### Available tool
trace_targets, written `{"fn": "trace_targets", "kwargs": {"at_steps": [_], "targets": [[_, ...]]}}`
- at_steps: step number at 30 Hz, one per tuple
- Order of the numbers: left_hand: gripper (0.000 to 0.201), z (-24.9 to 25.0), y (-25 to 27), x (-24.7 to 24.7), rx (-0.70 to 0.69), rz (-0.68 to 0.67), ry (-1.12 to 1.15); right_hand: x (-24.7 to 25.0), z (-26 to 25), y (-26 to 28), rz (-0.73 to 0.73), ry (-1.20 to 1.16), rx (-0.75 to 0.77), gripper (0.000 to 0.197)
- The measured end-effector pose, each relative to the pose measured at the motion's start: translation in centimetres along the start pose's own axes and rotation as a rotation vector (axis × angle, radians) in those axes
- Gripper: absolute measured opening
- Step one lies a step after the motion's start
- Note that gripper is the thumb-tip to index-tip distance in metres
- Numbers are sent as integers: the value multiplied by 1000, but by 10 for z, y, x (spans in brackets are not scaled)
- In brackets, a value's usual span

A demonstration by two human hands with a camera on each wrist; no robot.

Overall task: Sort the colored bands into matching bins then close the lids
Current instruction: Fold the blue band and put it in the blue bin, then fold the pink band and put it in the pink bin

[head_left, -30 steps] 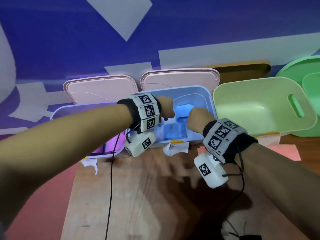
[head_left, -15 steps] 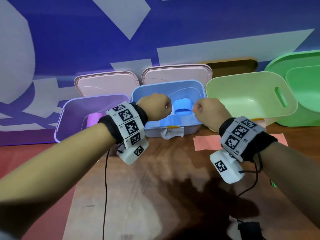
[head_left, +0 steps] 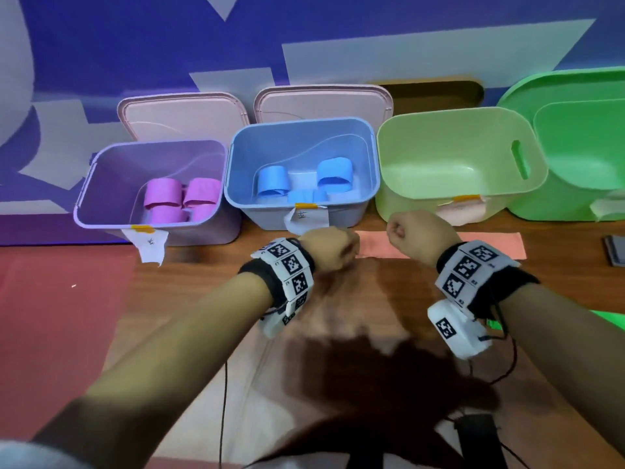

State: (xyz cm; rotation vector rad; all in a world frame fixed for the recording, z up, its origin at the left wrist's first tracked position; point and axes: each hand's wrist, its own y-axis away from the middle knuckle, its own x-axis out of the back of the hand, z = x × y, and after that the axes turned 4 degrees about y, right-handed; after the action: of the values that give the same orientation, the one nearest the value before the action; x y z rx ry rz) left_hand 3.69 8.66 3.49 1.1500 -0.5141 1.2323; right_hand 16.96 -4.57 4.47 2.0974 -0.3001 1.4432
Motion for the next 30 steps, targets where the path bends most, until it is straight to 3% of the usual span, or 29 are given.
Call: {"fn": "trace_targets", "kwargs": {"at_steps": [5,10,16,20,27,30], "targets": [[31,8,-28,-40,237,82,168,-25,37,-9,-132,-32,-45,29],[45,13,-50,-60,520,225,452,-47,53,-11,-148,-38,-25,50],[48,20,-67,-68,760,358,682,-59,55,-13,-98,38,18,52],[13,27,-69,-69,773,428,722,-63,58,-10,-57,65,43,56],[9,42,-64,-71,687,617,643,-61,62,-6,-40,33,80,54],[14,41,-59,-71,522,662,575,-59,62,-5,-40,-45,116,61]]}}
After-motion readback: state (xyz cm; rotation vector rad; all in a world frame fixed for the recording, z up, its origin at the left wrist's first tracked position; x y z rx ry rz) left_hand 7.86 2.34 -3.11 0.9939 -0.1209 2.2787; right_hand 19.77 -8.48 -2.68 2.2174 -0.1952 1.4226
